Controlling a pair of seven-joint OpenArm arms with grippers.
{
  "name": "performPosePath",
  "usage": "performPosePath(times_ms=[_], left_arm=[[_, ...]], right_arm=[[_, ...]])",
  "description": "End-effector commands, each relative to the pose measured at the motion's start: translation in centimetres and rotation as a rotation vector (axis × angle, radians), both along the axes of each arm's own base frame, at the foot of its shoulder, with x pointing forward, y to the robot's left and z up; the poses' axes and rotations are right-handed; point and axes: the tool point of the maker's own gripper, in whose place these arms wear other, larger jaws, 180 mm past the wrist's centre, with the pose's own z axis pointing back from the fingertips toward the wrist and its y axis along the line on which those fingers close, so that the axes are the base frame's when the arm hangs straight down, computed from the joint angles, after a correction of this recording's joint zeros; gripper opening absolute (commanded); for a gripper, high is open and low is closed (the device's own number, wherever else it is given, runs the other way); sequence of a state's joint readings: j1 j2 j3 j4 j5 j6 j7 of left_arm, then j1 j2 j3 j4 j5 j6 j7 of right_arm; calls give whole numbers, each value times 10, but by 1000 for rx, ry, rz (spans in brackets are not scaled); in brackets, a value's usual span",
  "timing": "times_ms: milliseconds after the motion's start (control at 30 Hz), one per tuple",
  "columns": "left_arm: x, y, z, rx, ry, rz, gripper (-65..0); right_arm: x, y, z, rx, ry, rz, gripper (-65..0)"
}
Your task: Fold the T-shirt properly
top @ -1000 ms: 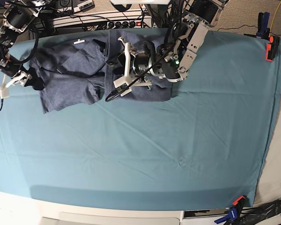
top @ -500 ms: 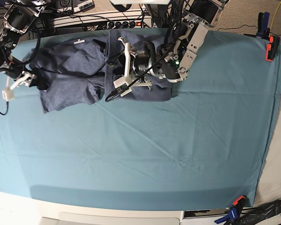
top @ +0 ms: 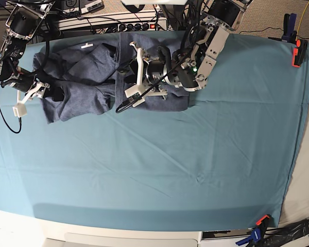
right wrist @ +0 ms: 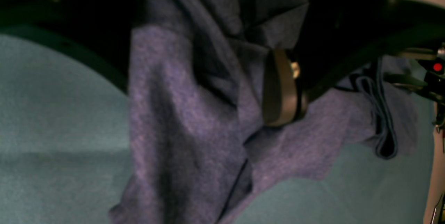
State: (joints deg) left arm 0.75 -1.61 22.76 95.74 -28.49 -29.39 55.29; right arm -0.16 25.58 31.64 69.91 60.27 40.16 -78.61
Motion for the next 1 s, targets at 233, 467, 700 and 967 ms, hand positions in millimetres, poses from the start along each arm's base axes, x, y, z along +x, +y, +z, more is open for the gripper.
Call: performPosePath(times_ms=[233,467,700,967], left_arm=[[10,-6,17,-47,-36,5,-409],[15,-6,20,-47,-51,5,-409],[15,-6,20,-44,-51,5,-409],[21,1,17,-7,-75,6,-409]], right_arm=[[-3,-8,1,-41,28,15,-268],[-3,-9,2,-44,28,15,-423],[-3,-20,8,-74,28,15,-619],[1,-16,13,-38,-2,13,-650]])
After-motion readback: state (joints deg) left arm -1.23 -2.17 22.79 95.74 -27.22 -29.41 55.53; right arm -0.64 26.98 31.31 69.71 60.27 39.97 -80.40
